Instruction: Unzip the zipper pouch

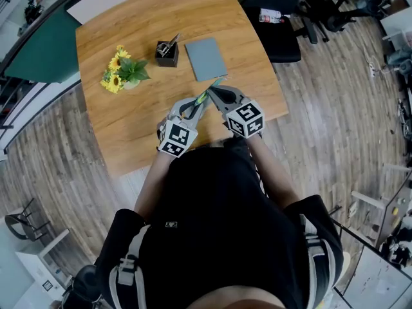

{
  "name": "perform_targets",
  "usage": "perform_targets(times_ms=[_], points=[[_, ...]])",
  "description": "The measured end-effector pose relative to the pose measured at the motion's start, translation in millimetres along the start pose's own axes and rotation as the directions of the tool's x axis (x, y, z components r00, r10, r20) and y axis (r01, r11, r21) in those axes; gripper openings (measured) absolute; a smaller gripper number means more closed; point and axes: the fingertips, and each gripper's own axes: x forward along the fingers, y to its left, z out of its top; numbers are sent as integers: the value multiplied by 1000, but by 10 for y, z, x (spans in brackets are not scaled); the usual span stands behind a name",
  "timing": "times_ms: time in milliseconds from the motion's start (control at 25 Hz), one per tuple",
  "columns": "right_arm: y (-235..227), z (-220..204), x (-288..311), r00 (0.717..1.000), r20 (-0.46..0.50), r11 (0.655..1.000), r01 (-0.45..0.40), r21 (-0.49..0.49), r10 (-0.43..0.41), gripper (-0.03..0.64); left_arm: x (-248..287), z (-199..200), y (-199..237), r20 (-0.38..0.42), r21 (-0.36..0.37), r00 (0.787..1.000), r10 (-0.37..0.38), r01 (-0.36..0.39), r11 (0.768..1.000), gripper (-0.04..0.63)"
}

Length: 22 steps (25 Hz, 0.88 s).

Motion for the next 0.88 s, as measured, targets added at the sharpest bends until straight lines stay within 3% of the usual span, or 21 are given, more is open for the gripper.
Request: perform_targets(times_ms=[880], points=[[-79,-69,-13,1000,-5,1000,25,8,-25,6,-22,-19,-34,0,-2,1000,0,0,1000,32]])
